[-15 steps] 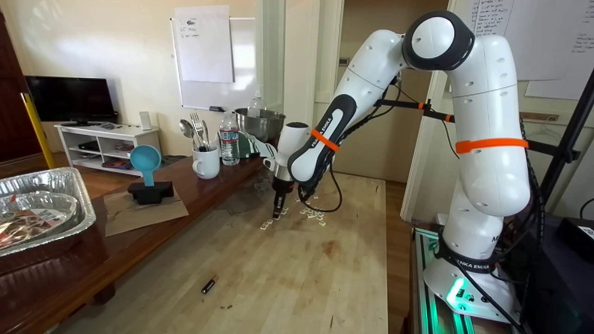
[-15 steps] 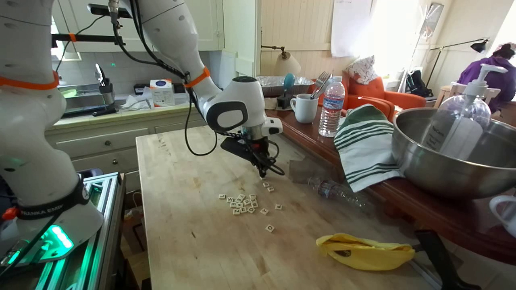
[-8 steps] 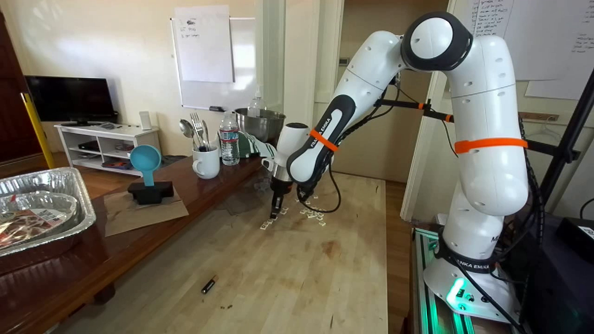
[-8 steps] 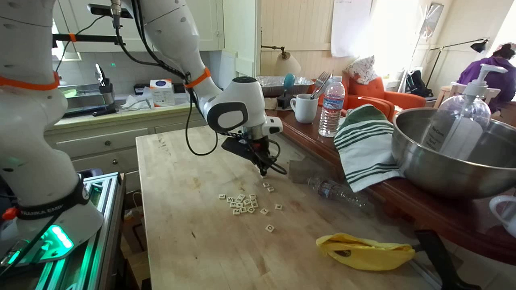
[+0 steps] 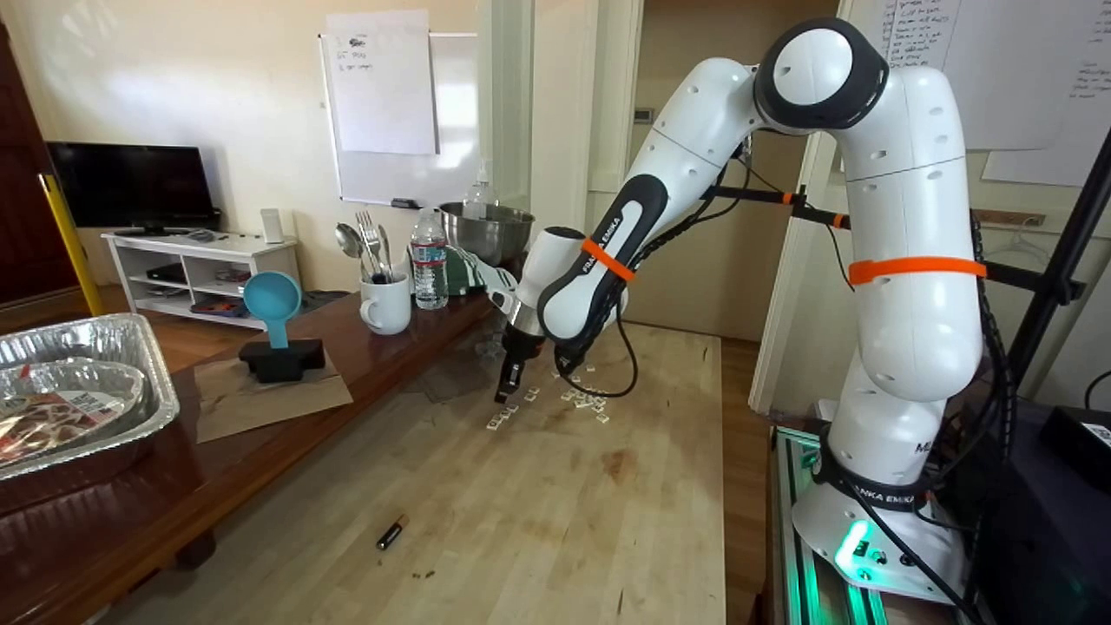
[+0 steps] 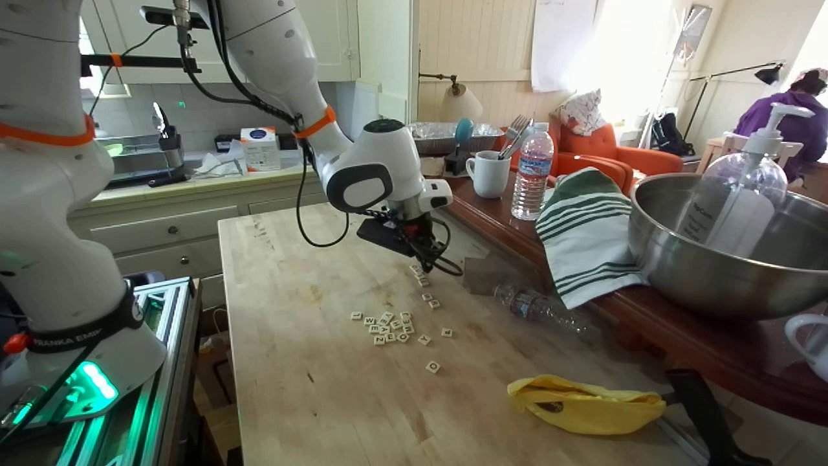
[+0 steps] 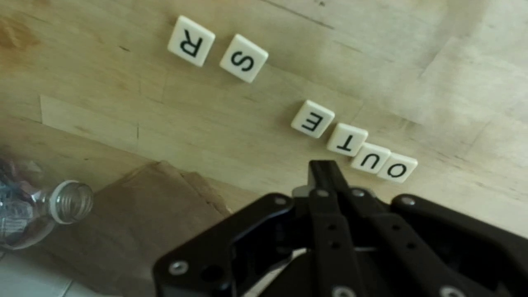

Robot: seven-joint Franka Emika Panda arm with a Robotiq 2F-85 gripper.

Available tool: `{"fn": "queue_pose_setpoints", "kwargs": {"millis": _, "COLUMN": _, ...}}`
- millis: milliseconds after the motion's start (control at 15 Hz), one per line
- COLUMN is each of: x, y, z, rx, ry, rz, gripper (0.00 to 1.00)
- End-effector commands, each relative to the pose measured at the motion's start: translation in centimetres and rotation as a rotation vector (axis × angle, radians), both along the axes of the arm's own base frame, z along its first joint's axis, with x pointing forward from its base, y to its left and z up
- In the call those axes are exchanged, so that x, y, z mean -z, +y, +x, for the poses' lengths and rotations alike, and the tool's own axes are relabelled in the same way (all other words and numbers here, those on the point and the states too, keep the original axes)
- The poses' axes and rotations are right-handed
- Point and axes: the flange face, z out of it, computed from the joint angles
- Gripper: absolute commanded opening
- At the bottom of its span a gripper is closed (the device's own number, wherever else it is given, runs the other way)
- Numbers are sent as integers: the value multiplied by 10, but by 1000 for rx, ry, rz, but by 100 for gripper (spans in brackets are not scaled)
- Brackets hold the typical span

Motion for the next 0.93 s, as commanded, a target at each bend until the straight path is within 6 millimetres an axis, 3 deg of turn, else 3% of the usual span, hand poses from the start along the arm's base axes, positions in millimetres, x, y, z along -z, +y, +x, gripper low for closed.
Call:
{"fn": "queue_pose_setpoints", "kwargs": {"millis": 0, "x": -4, "y": 1, "z": -8, "rx": -16, "ry": -21, "rz": 10, "gripper": 0}}
{"fn": "queue_pose_setpoints", "kwargs": {"millis": 867, "x": 17, "y": 1, "z": -5, "rx": -4, "ry": 34, "rz": 16, "gripper": 0}}
